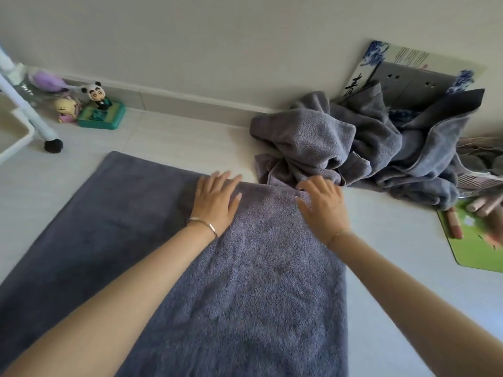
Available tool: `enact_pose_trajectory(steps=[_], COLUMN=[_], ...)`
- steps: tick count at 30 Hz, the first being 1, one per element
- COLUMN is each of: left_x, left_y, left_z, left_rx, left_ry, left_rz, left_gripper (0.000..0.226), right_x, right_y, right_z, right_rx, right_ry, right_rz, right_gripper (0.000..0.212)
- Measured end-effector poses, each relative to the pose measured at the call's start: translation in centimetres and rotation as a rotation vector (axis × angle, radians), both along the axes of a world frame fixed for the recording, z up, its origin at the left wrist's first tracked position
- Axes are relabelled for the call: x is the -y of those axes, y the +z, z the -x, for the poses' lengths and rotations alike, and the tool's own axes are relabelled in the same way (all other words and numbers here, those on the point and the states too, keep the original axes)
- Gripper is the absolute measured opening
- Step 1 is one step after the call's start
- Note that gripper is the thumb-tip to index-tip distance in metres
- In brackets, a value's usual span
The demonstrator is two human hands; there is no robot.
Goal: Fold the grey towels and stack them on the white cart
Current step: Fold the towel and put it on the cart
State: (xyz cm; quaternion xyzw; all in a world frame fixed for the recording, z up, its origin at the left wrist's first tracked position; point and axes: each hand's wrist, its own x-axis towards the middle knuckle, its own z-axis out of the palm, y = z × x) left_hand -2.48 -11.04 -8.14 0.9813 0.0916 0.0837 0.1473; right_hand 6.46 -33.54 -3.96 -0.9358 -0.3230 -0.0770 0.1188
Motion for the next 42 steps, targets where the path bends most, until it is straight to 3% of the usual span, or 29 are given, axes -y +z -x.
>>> enact_pose_trajectory(steps=[3,5,10,15,18,22,25,27,30,35,42], left_x=[2.4,2.6,2.3,2.7,4.0,7.8,9.5,9.7,9.9,9.2,8.8], left_y=[-0.8,-1.9,-2.1,-1.4,-0.7,-0.5,-1.4,-1.9,-1.6,-1.8,-1.5], left_z=[3.4,4.3,3.7,3.8,5.5,11.5,14.6,15.3,15.2,15.4,17.0], left_rx=[-0.199,-0.303,-0.296,-0.337,-0.300,-0.225,-0.269,-0.312,-0.325,-0.301,-0.226], left_ry=[-0.118,-0.066,0.003,0.003,-0.011,-0.211,-0.252,-0.246,-0.228,-0.309,-0.298], left_rz=[-0.041,-0.099,-0.130,-0.122,-0.061,-0.015,-0.003,-0.030,-0.015,-0.072,0.040], left_gripper=[0.069,0.071,0.073,0.055,0.060,0.071,0.061,0.056,0.068,0.082,0.082], right_x=[-2.7,-3.4,0.9,7.1,9.1,9.0,9.2,9.7,10.7,12.5,11.1], right_y=[-2.5,-4.3,-6.2,-6.1,-5.4,-2.5,-1.2,-0.8,0.0,-0.2,-0.3], right_z=[6.2,9.2,10.5,10.6,12.3,16.8,19.2,20.7,23.4,25.7,24.8], right_rx=[-0.164,-0.291,-0.260,-0.320,-0.438,-0.618,-0.785,-0.921,-1.056,-0.862,-0.996], right_ry=[0.001,-0.007,-0.169,-0.429,-0.559,-0.731,-0.846,-0.827,-0.745,-0.729,-0.735], right_rz=[-0.120,-0.052,0.038,-0.007,-0.210,-0.647,-0.717,-0.625,-0.493,-0.506,-0.802], right_gripper=[0.044,0.057,0.060,0.059,0.059,0.058,0.055,0.046,0.029,0.031,0.030])
